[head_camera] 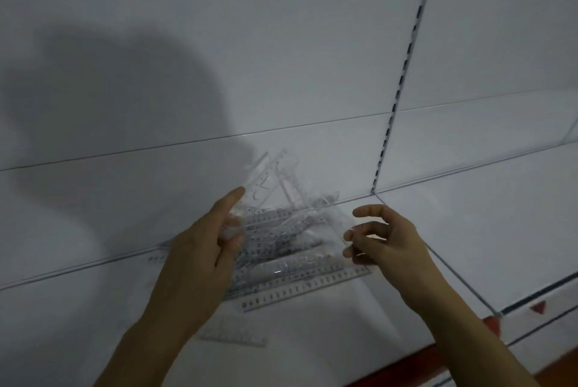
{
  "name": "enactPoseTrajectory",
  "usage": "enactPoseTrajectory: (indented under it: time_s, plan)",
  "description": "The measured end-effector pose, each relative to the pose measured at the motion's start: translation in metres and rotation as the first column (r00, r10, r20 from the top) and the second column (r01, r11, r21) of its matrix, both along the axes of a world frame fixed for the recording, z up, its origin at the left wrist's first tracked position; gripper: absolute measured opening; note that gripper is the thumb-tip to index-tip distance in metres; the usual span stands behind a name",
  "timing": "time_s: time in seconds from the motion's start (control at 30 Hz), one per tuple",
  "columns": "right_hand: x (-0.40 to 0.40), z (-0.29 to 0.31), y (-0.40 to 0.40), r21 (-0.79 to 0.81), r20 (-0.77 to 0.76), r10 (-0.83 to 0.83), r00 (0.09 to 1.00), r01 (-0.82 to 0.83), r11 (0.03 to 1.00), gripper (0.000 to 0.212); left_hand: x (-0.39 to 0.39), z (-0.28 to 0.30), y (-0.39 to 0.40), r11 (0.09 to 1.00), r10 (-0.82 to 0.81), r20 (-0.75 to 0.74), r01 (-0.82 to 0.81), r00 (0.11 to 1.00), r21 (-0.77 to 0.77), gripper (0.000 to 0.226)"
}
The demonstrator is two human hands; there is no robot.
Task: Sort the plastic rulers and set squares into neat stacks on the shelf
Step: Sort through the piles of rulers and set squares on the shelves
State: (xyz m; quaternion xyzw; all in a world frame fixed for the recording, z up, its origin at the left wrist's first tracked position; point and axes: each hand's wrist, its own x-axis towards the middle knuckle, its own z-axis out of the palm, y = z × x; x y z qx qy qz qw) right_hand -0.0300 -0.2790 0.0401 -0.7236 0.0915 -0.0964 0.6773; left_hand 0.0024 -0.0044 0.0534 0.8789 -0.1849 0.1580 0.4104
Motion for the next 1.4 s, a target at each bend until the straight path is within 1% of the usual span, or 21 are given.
enactPoseTrajectory:
  time_s: [0.07,0.13,0.2,0.23,0.33,0.43,0.53,0.7,0.83,0.93,1.07,1.2,1.3,1.4]
  plan:
    - [-0.011,-0.002,-0.024,-0.092,0.004,-0.054,0.999,0.054,0.994,0.034,-0.006,0.01,-0.032,0.998,-0.01,0.044,0.012,0.999,-0.066,0.051]
    - [-0.024,-0.007,-0.054,-0.252,0.045,-0.118,0.992,0.125,0.96,0.041,-0.011,0.014,-0.072,0.993,-0.024,0.077,0.033,0.997,-0.113,0.045]
    - [-0.041,-0.012,-0.088,-0.373,0.104,-0.18,0.978,0.206,0.904,0.036,-0.016,0.009,-0.119,0.984,-0.077,0.053,0.084,0.996,-0.154,0.047]
    - [-0.051,-0.014,-0.108,-0.405,0.126,-0.21,0.97,0.243,0.881,0.033,-0.02,0.004,-0.145,0.98,-0.104,0.041,0.109,0.994,-0.168,0.048]
    - [-0.085,-0.016,-0.172,-0.417,0.165,-0.274,0.947,0.319,0.851,0.029,-0.038,-0.012,-0.227,0.974,-0.14,0.049,0.146,0.989,-0.171,0.051]
    - [-0.123,-0.014,-0.241,-0.417,0.199,-0.327,0.924,0.382,0.825,0.033,-0.06,-0.021,-0.31,0.964,-0.184,0.051,0.19,0.982,-0.188,0.054]
    - [-0.157,-0.013,-0.313,-0.502,0.221,-0.386,0.896,0.444,0.742,0.038,-0.075,-0.024,-0.392,0.949,-0.236,0.055,0.243,0.97,-0.199,0.054]
    - [-0.209,-0.001,-0.421,-0.597,0.25,-0.489,0.836,0.531,0.601,0.043,-0.104,-0.017,-0.521,0.891,-0.393,0.084,0.402,0.916,-0.212,0.051]
    - [-0.244,0.009,-0.494,-0.622,0.24,-0.611,0.754,0.603,0.5,0.047,-0.121,-0.003,-0.614,0.842,-0.485,0.119,0.5,0.866,-0.201,0.044]
    - [-0.264,0.011,-0.543,-0.602,0.264,-0.687,0.677,0.672,0.431,0.043,-0.129,0.007,-0.679,0.811,-0.538,0.166,0.561,0.827,-0.165,0.038]
    - [-0.274,0.01,-0.603,-0.576,0.311,-0.735,0.602,0.735,0.358,0.048,-0.13,0.013,-0.761,0.791,-0.564,0.212,0.596,0.798,-0.139,0.032]
    - [-0.267,0.009,-0.674,-0.575,0.332,-0.777,0.535,0.768,0.283,0.05,-0.123,0.009,-0.848,0.782,-0.569,0.249,0.609,0.784,-0.131,0.028]
    - [-0.255,0.009,-0.733,-0.591,0.345,-0.787,0.512,0.769,0.242,0.048,-0.111,0.005,-0.915,0.79,-0.558,0.267,0.602,0.786,-0.122,0.028]
    - [-0.237,0.013,-0.8,-0.594,0.357,-0.788,0.502,0.773,0.223,0.045,-0.093,0.007,-0.985,0.785,-0.567,0.218,0.601,0.794,-0.149,0.03]
